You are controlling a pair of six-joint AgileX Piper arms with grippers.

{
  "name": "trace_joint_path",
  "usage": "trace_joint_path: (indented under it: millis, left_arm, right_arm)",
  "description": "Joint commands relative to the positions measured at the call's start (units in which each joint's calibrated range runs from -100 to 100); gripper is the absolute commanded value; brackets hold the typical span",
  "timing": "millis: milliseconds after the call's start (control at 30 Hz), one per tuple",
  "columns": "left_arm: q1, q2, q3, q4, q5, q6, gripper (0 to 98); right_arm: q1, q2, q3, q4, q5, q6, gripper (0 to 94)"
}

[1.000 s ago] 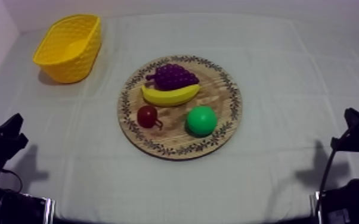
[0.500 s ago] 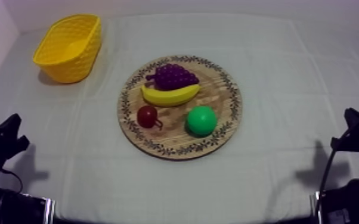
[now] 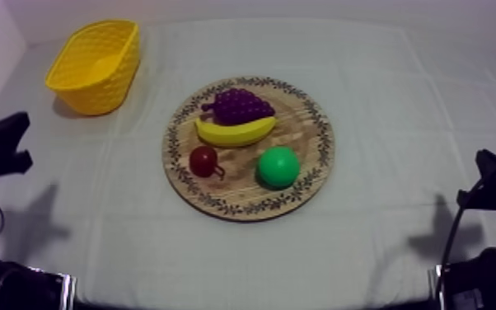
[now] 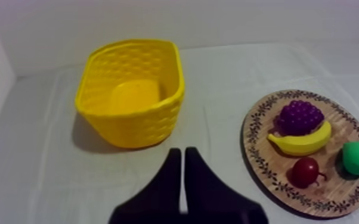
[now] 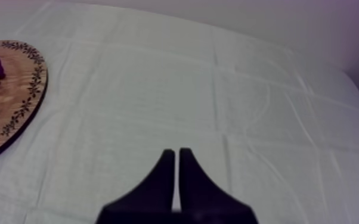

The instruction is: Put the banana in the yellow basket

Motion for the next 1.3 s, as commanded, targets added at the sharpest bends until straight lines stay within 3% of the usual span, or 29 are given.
trace_joint_path:
  millis: [0, 1000, 1267]
  left_arm:
    - [0.6, 9.6, -10.7, 0.07, 2.2, -0.6, 0.2]
    - [9.0, 58.3, -65.9, 1.53, 29.1, -13.4, 0.2]
    - [9.8, 67.9, -68.6, 4.12, 30.4, -17.0, 0.2]
  right_arm:
    - [0.0, 0.0, 0.0, 0.0, 0.0, 0.0, 0.2]
    - [0.0, 0.0, 0.0, 0.0, 0.0, 0.0, 0.2]
    - [0.0, 0.0, 0.0, 0.0, 0.0, 0.0, 0.2]
